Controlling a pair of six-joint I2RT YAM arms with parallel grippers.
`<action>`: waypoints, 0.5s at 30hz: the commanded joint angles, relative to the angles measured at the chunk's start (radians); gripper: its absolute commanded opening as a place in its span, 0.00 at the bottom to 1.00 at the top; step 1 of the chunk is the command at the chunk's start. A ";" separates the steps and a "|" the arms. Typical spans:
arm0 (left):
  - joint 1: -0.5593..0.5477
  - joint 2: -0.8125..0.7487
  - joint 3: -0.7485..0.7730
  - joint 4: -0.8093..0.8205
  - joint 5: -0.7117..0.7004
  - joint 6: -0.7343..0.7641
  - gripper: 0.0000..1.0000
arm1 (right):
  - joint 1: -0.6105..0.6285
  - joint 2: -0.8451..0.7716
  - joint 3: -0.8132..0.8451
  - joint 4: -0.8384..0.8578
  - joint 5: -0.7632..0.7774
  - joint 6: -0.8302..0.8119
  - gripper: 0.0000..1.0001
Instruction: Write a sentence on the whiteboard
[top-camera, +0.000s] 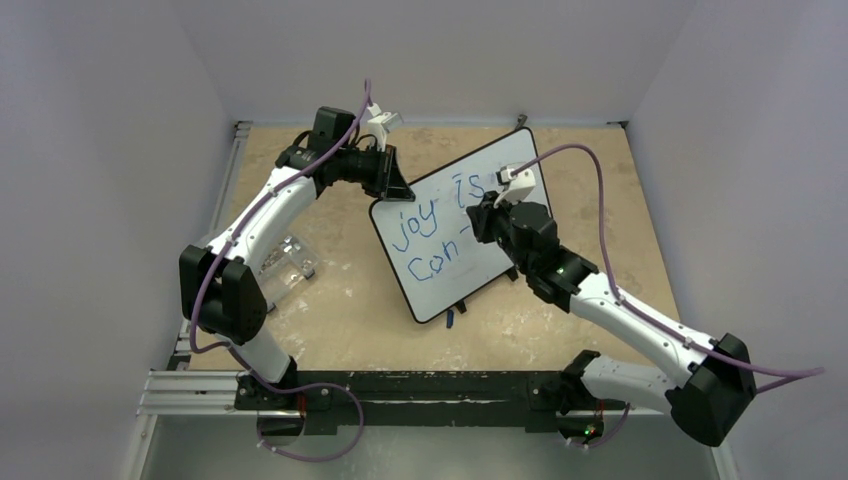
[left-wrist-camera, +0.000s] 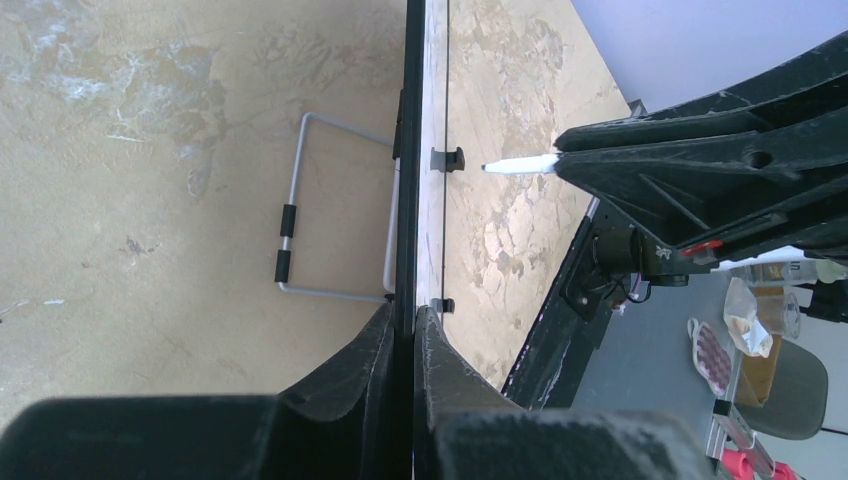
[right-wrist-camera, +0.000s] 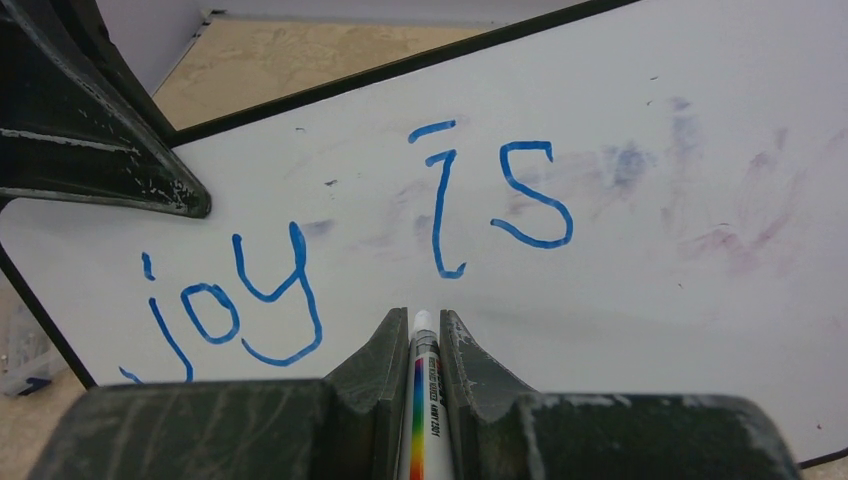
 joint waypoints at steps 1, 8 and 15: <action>-0.006 -0.046 0.012 0.018 -0.052 0.064 0.00 | -0.004 0.047 0.064 0.028 -0.025 -0.021 0.00; -0.006 -0.051 0.012 0.017 -0.051 0.065 0.00 | -0.005 0.099 0.079 0.037 -0.017 -0.014 0.00; -0.006 -0.055 0.010 0.018 -0.052 0.063 0.00 | -0.005 0.122 0.065 0.038 -0.011 -0.002 0.00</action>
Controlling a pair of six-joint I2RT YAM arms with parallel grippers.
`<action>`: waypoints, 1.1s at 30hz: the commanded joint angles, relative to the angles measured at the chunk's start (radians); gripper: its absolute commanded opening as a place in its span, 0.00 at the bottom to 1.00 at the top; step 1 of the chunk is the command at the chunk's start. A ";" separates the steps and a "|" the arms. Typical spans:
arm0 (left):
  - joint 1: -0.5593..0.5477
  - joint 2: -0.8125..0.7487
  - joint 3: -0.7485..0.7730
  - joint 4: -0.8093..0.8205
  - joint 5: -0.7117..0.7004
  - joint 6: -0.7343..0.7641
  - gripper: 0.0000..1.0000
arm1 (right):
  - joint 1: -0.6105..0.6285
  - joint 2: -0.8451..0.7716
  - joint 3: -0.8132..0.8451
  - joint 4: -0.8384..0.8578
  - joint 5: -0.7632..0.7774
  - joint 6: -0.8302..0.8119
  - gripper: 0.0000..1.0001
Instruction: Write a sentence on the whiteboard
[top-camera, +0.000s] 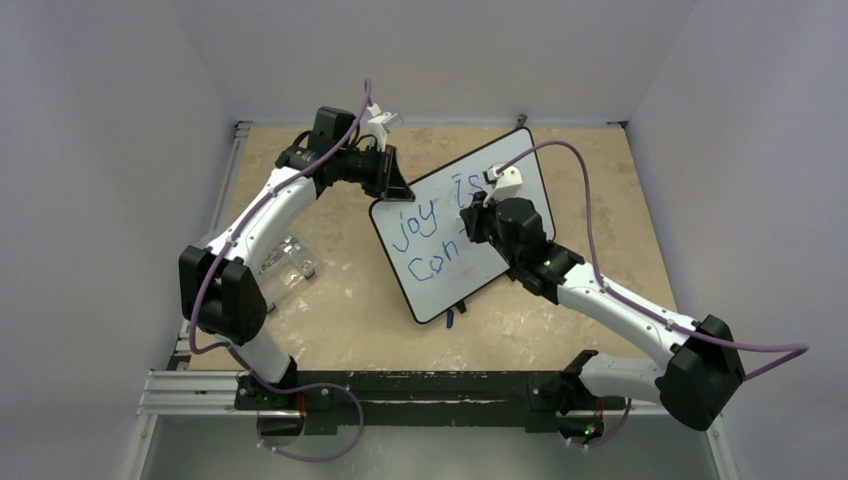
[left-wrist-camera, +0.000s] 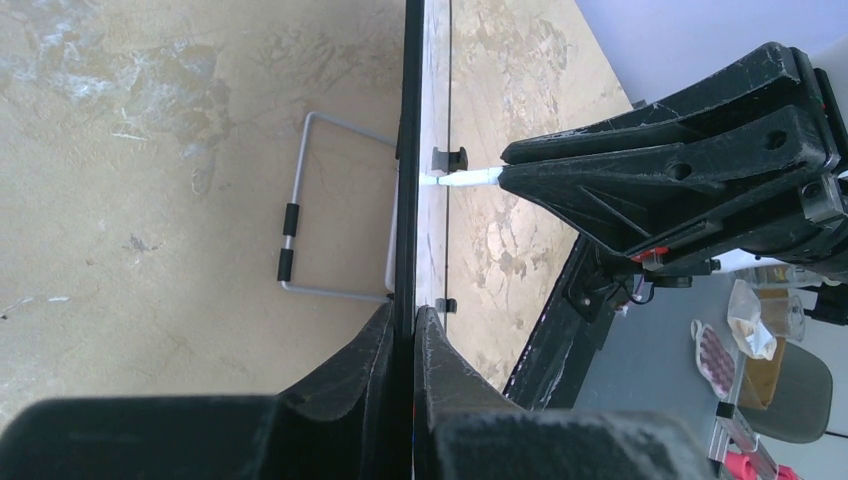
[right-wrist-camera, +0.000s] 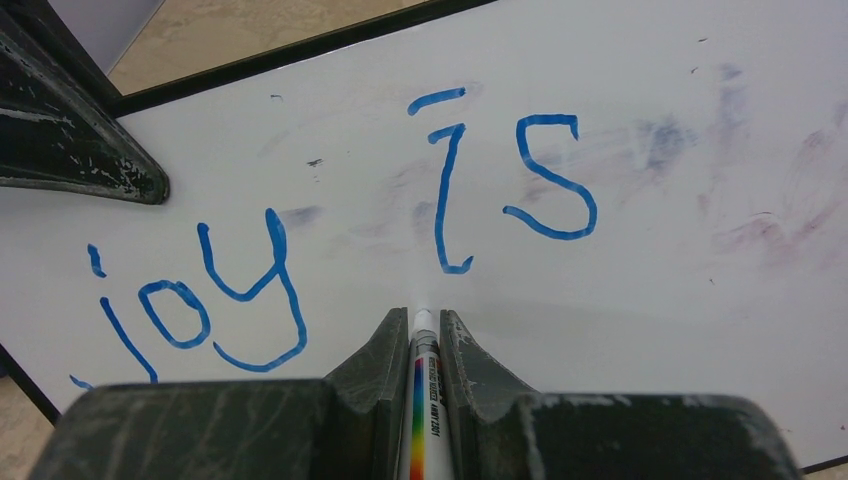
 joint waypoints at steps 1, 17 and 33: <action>-0.003 -0.051 0.010 0.022 -0.045 0.063 0.00 | -0.005 0.003 0.029 0.034 0.009 0.003 0.00; -0.005 -0.053 0.011 0.019 -0.049 0.065 0.00 | -0.005 -0.048 -0.088 0.017 0.005 0.056 0.00; -0.005 -0.054 0.009 0.018 -0.051 0.066 0.00 | -0.004 -0.100 -0.207 0.018 0.009 0.105 0.00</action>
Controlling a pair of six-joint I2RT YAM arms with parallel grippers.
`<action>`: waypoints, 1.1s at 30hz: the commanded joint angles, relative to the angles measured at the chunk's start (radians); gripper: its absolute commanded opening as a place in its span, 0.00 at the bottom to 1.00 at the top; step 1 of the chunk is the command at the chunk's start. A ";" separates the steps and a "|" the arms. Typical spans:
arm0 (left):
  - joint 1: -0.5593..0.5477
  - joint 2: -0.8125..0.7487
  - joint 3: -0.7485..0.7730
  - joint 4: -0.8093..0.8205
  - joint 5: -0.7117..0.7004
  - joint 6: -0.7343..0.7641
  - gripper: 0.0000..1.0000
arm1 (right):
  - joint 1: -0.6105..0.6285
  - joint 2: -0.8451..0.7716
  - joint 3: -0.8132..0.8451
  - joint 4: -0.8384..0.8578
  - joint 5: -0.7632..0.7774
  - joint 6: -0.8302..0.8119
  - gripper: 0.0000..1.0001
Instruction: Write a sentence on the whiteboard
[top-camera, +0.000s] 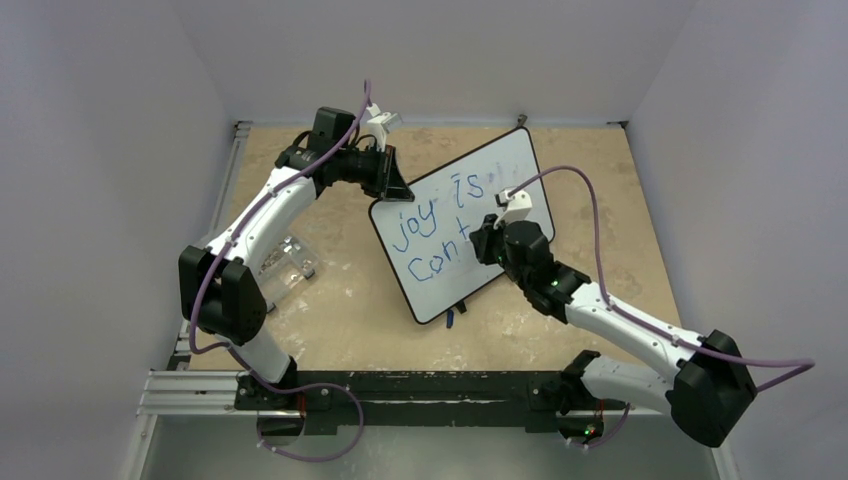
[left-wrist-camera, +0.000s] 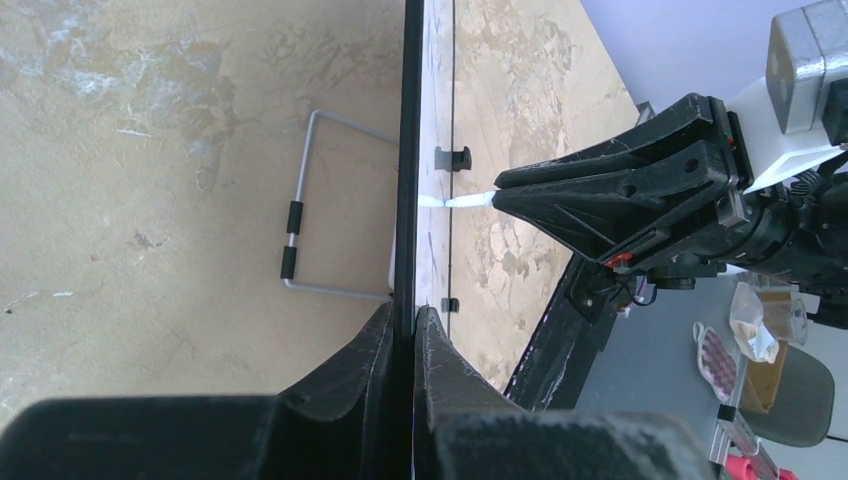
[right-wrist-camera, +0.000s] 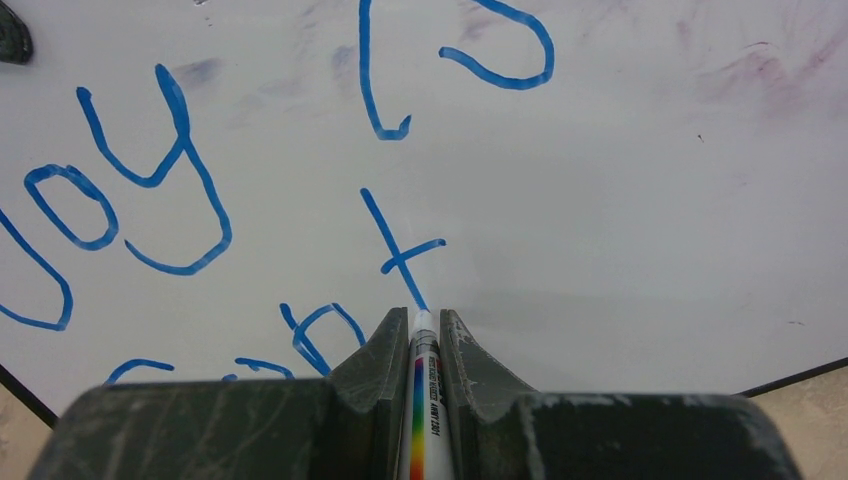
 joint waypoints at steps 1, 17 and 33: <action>-0.004 -0.055 0.009 0.024 -0.040 0.066 0.00 | -0.004 -0.010 -0.034 -0.001 0.013 0.027 0.00; -0.005 -0.055 0.009 0.023 -0.042 0.068 0.00 | -0.006 -0.023 -0.013 -0.040 0.098 -0.021 0.00; -0.005 -0.054 0.009 0.022 -0.043 0.067 0.00 | -0.011 0.030 0.108 -0.049 0.136 -0.096 0.00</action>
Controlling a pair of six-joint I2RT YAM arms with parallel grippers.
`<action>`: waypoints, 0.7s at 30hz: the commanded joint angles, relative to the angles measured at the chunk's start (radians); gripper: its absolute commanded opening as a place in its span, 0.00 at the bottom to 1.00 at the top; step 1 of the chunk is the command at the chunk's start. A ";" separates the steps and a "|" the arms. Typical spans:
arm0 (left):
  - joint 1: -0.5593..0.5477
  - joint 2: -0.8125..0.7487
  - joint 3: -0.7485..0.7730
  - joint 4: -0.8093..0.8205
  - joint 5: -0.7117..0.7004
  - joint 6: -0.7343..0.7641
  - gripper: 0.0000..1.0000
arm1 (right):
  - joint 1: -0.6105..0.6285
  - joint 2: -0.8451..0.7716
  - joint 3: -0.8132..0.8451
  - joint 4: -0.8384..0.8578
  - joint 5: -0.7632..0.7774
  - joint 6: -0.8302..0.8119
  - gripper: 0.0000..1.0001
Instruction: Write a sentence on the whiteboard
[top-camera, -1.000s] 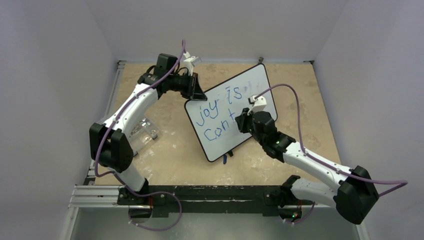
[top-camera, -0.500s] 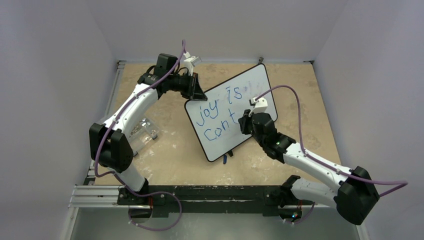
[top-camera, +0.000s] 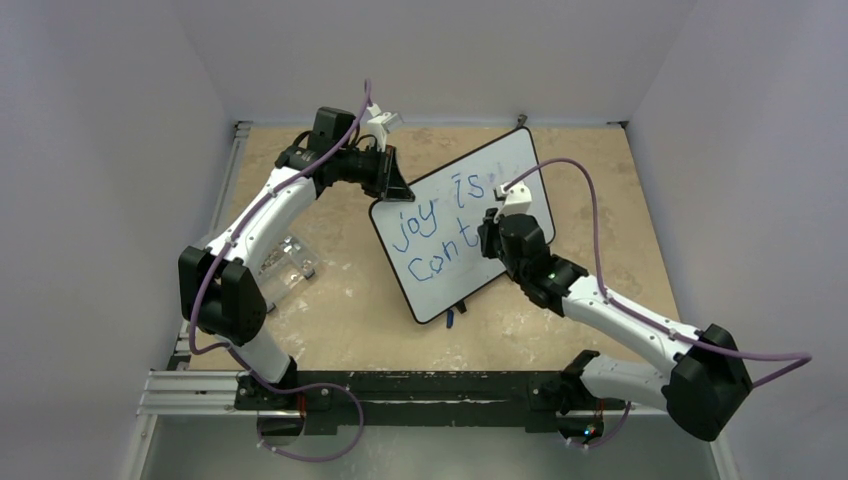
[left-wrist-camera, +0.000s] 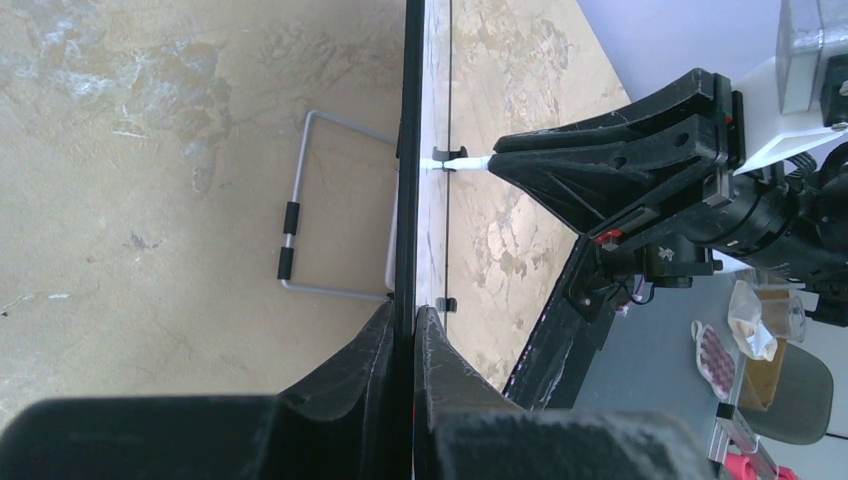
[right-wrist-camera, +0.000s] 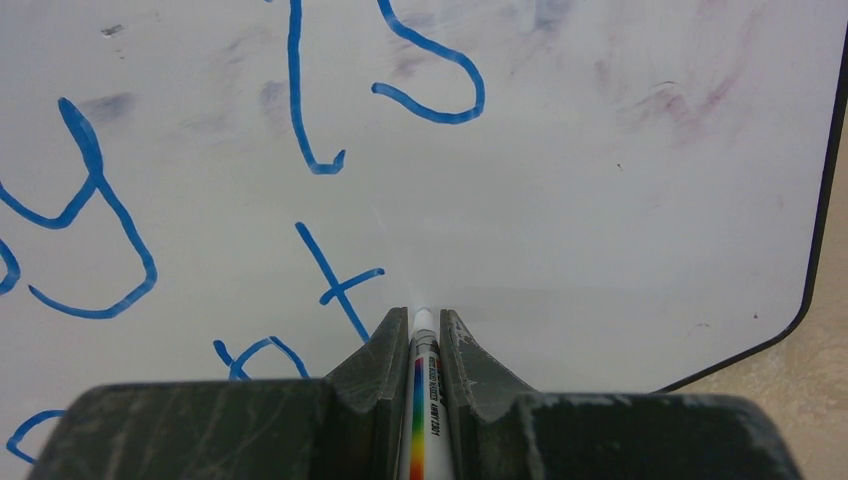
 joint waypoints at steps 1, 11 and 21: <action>-0.003 -0.053 0.009 0.022 -0.045 0.067 0.00 | -0.006 -0.001 0.074 0.003 0.026 -0.034 0.00; -0.004 -0.060 0.009 0.022 -0.047 0.068 0.00 | -0.006 -0.114 0.091 -0.055 0.035 -0.018 0.00; -0.006 -0.077 0.000 0.032 -0.047 0.066 0.00 | -0.041 -0.100 0.085 -0.053 0.077 -0.062 0.00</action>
